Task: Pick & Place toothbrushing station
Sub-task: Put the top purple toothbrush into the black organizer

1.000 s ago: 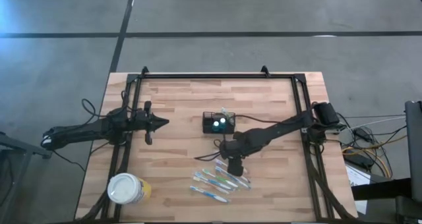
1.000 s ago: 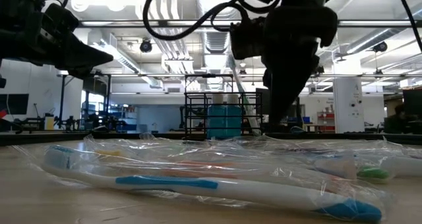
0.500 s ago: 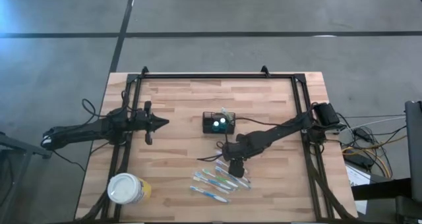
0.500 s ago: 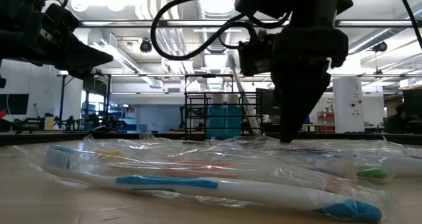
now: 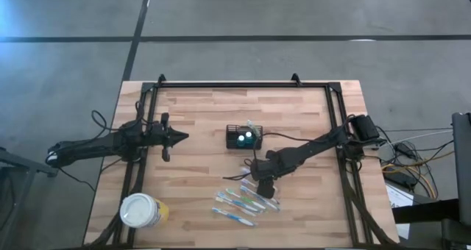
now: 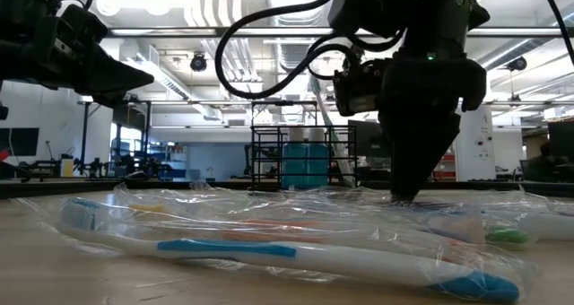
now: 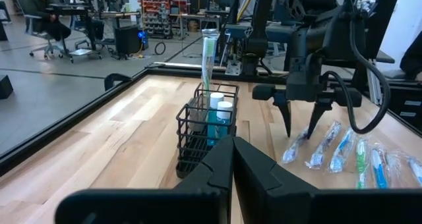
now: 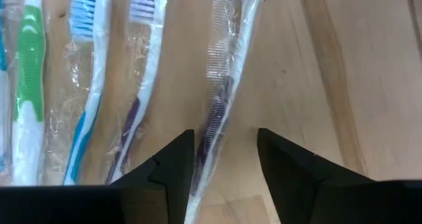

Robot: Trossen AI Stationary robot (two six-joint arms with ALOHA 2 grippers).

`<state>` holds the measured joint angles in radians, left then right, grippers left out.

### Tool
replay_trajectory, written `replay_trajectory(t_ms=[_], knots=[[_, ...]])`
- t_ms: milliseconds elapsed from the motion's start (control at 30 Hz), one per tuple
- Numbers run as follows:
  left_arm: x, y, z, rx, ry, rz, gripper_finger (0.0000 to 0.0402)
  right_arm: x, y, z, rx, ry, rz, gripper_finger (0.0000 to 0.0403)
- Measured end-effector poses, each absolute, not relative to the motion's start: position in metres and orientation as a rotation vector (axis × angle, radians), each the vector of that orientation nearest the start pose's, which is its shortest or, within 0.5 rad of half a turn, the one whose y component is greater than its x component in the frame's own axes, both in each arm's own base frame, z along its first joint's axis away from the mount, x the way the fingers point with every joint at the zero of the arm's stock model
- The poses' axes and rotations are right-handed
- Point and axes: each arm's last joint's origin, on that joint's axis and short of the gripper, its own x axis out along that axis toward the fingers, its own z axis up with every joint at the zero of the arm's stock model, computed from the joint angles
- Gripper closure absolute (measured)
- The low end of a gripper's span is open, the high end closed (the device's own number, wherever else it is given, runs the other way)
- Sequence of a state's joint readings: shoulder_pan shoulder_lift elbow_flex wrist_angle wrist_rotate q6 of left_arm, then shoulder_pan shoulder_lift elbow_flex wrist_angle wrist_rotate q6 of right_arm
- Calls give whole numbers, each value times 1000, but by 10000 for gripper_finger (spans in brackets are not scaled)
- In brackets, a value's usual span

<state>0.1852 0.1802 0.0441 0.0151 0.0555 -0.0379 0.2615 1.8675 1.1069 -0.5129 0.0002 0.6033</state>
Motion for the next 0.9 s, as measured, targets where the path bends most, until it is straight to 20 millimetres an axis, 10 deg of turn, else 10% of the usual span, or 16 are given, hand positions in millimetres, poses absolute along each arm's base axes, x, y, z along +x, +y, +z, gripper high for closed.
replay_trajectory(t_ms=[333,533,900], knots=[[106,18,165,-52,118,132,388,338,90,150,301,1266,-118,380],[106,18,165,-52,118,132,388,336,89,172,283,1202,-88,394],[106,18,168,-46,95,131,388,303,76,269,165,841,-99,394]])
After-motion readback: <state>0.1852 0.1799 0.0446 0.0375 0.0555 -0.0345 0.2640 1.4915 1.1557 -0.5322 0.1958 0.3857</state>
